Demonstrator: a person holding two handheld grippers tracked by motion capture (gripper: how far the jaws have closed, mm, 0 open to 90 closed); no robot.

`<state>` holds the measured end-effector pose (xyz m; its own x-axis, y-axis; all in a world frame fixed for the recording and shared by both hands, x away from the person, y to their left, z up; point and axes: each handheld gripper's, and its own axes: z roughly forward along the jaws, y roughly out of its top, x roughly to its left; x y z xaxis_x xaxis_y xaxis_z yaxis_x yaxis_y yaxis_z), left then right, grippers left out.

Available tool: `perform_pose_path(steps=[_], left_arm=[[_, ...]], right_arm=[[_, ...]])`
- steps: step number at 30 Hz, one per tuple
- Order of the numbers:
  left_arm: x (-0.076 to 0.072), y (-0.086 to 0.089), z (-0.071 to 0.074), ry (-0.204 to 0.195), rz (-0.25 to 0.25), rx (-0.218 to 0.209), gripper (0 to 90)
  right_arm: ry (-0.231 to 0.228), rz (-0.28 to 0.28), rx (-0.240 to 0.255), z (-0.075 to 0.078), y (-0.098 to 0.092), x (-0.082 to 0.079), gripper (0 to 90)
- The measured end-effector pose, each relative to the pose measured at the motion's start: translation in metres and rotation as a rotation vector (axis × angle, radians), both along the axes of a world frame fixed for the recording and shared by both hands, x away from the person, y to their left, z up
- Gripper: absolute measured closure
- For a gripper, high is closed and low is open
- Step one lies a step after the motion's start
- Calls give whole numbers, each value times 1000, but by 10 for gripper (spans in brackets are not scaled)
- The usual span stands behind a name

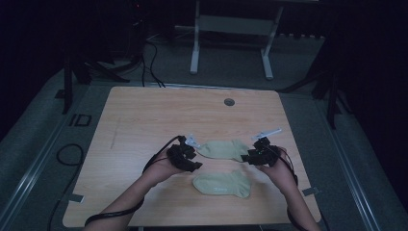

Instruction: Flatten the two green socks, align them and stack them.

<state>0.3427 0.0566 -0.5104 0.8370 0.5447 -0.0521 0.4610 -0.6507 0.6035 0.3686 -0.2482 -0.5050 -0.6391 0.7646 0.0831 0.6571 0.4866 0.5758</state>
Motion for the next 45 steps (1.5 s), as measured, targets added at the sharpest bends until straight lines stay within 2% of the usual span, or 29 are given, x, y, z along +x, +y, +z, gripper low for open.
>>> perform_pose_path(steps=[8, 12, 15, 19, 22, 30, 33, 35, 38, 42, 45], left_arm=[[-21, 0, -4, 32, -22, 4, 520], [-27, -1, -11, 48, -13, -16, 508], [-30, -2, -17, 54, -16, -3, 507], [-33, -4, -25, 61, -15, 7, 507], [-34, -3, -29, 66, -4, 2, 507], [-39, -6, -37, 55, -11, 40, 511], [-41, -8, -39, 48, -16, 50, 552], [-42, -8, -40, 46, -25, 45, 622], [-43, -9, -40, 44, -32, 38, 720], [-44, -10, -40, 45, -38, 31, 864], [-43, -8, -40, 63, -31, 10, 878]], right_arm=[[3, 3, -7, -4, -11, -18, 559], [19, -2, 0, -10, -17, -28, 558], [33, -16, 11, -16, -20, -36, 558], [56, 0, -6, -28, -19, -47, 557], [57, 7, -16, -33, -16, -54, 558], [49, 40, -37, -39, -11, -65, 609], [37, 63, -65, -38, -8, -68, 638], [17, 75, -96, -38, -5, -71, 695], [13, 91, -104, -38, -3, -75, 777], [26, 82, -87, -39, -3, -75, 832], [40, 81, -73, -38, -4, -75, 837]])
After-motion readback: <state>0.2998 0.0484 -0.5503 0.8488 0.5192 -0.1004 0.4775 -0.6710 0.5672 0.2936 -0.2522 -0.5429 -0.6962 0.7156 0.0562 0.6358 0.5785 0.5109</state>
